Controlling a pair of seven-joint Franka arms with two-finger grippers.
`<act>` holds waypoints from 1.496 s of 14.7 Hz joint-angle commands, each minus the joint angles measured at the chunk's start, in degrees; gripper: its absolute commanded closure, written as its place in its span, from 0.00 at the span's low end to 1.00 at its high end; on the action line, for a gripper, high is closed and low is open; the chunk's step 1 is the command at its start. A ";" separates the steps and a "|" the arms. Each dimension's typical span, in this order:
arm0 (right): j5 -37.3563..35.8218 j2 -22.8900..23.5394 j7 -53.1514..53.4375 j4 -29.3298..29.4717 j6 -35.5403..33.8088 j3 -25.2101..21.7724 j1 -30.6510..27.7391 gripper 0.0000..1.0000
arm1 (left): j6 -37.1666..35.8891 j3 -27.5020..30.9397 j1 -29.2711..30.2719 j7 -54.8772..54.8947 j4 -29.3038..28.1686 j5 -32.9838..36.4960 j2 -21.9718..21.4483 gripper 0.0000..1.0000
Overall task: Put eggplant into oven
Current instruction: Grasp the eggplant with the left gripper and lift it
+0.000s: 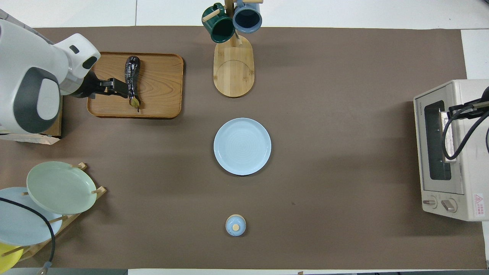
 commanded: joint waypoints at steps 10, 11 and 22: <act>-6.32 -1.11 12.49 -8.61 4.84 0.31 -1.56 1.00 | 17.61 0.33 -0.42 5.56 6.42 -0.93 15.87 0.03; -5.89 -1.11 13.29 -9.05 4.84 0.40 -1.56 1.00 | 18.93 0.33 -0.51 5.74 5.98 -0.93 15.88 0.05; -5.36 -1.11 14.43 -14.15 9.14 0.49 -0.78 1.00 | 20.88 0.42 -0.34 7.85 3.43 -0.23 15.61 0.09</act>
